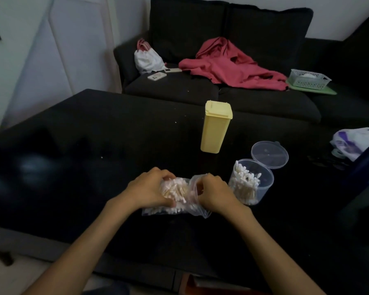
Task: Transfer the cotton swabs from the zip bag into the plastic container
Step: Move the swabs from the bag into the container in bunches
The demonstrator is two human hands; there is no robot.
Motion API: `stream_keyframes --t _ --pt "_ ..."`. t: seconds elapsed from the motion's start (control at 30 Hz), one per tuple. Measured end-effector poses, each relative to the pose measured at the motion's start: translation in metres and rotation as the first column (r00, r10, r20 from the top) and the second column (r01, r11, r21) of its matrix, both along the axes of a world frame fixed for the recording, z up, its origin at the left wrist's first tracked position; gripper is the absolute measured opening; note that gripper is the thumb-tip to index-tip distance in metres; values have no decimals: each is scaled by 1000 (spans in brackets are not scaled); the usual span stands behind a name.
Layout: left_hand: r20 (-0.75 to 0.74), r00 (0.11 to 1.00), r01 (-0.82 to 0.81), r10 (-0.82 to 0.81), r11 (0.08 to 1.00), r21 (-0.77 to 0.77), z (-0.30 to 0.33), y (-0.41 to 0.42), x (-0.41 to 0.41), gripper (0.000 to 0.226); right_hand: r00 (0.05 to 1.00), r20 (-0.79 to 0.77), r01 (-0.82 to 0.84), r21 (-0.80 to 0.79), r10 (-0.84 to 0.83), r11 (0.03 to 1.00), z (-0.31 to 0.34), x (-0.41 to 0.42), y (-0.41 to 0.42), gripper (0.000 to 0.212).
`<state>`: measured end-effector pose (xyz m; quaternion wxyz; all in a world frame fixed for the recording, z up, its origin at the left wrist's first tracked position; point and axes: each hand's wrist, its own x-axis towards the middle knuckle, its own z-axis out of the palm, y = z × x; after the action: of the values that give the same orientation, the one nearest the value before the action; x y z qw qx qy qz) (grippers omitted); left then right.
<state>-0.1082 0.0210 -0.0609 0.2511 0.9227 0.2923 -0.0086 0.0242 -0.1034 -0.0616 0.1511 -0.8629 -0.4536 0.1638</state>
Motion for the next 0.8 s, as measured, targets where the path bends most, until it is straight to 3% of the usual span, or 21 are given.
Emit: stream_keyframes --t 0.03,0.27,0.57,0.7,0.8 --pt "-8 1000 10 -11 999 -30 1 0 0 74 999 30 -18 15 18 1000 1 -2 0 10" --pt "35 999 10 -1 969 -247 4 0 -1 72 995 92 -35 -42 39 998 6 -9 1 28" --pt "114 987 -76 109 962 -263 -6 -4 5 79 984 149 -105 38 98 994 3 -11 3 27" --pt "93 987 -106 133 962 -252 -7 -4 7 82 998 61 -13 130 5 991 0 -8 5 22" --pt "60 990 -115 130 972 -205 -4 -3 6 80 990 -104 111 132 -98 985 2 4 9 18"
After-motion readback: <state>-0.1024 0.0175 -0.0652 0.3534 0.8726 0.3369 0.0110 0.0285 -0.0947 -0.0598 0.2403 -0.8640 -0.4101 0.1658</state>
